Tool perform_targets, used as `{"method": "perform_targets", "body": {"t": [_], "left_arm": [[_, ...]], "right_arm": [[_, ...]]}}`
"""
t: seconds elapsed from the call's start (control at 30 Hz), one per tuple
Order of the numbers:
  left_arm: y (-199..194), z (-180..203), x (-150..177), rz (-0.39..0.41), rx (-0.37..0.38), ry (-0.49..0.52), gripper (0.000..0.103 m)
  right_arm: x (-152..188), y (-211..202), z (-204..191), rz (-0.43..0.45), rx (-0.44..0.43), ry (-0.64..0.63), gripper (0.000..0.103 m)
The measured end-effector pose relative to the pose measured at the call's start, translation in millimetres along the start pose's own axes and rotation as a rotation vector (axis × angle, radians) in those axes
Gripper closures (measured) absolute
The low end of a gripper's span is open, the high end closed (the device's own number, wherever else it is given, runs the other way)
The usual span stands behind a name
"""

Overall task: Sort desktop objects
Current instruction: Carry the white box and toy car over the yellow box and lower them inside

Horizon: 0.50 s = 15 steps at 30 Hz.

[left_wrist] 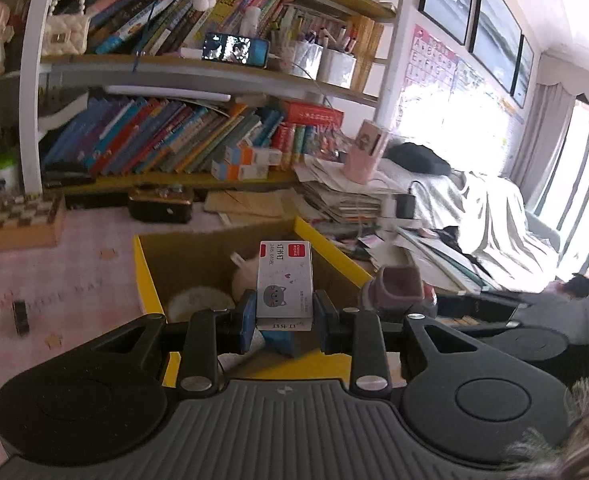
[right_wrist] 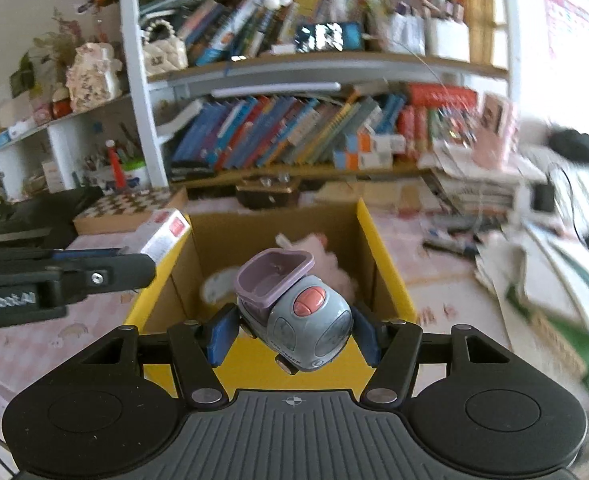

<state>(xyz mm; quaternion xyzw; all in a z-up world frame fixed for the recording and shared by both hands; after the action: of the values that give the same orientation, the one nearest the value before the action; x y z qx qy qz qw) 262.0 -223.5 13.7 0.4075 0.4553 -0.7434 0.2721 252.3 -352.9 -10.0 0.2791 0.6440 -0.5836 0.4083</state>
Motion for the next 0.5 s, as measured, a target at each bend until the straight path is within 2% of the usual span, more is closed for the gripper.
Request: {"method": "perform_targets", "body": {"t": [0.17,0.33,0.5], "left_arm": [[36,-7,-5,-0.039,-0.031,0.032,0.076],[72,-18,11,-0.12,-0.057,0.028,0.076],[97,-25,28,-0.195,-0.089,0.05,0.076]], "right_arm": [[-17,32,5,-0.022,-0.047,-0.088,0.042],[-9,78,9,-0.163,-0.122,-0.153,0.042],[3,111,13,-0.283,-0.157,-0.224,0.042]]}}
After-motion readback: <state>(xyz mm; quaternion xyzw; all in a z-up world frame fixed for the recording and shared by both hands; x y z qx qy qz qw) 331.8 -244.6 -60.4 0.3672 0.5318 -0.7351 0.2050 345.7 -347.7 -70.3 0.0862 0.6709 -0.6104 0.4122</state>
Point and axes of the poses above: each gripper's, at about its wrist camera, not at the fingertips, and y roughly the way its jaws point, z to its right, x to its underside, the point moved 10 cm from there along y, roughly the way its jaws point, and after that the axes turned 5 degrees about -y, right-handed, at the moved point
